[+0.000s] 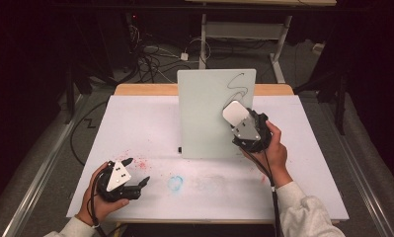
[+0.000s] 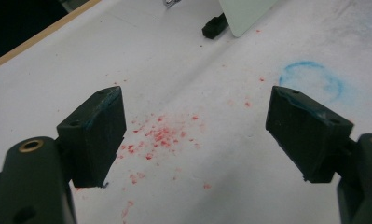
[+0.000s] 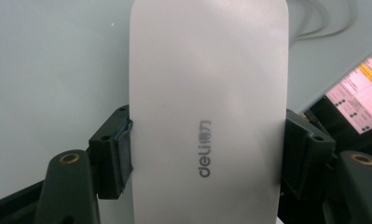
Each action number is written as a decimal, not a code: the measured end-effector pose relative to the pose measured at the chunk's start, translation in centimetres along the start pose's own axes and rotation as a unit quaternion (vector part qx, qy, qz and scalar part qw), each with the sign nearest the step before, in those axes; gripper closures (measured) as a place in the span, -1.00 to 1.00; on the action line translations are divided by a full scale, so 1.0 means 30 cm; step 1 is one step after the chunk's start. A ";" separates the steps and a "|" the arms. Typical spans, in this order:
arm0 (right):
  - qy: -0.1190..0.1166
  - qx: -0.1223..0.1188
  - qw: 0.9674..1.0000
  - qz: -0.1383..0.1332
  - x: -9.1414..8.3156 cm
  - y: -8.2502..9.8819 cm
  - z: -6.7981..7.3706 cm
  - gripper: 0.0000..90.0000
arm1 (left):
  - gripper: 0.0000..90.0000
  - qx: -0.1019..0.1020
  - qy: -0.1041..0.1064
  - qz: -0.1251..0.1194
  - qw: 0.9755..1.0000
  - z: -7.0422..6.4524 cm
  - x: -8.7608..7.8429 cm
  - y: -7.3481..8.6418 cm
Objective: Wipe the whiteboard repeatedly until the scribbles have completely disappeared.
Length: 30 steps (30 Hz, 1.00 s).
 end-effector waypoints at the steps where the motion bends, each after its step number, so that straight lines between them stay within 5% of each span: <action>1: 0.004 0.010 1.000 -0.003 0.000 -0.010 -0.012 -0.31 | -0.57 0.000 0.000 0.000 1.000 0.000 0.000 0.000; 6: 0.040 0.089 0.995 -0.025 -0.006 -0.052 -0.100 -0.31 | -0.57 0.000 -0.001 0.000 1.000 0.000 -0.001 0.001; 9: 0.034 0.117 0.992 -0.025 -0.005 -0.049 -0.113 -0.31 | -0.57 -0.001 0.000 -0.001 1.000 -0.001 -0.002 0.001; 15: 0.016 0.106 0.994 -0.019 0.002 -0.046 -0.068 -0.31 | -0.57 0.000 0.000 0.000 1.000 -0.002 -0.002 -0.001; 25: -0.009 0.034 0.999 -0.004 0.016 -0.035 0.097 -0.32 | -0.57 0.001 0.004 0.000 1.000 -0.003 0.003 -0.001; 30: -0.013 0.005 1.000 -0.003 0.018 -0.024 0.139 -0.32 | -0.57 0.002 0.004 0.001 1.000 -0.003 0.003 -0.001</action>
Point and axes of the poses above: each handheld gripper's, and its own axes: x roughly forward along the jaws, y roughly out of its underside, z roughly to its left, the point moved 3 cm from there along x, roughly forward along the jaws, and after that the axes turned 14 degrees about x, right-handed, at the moved point
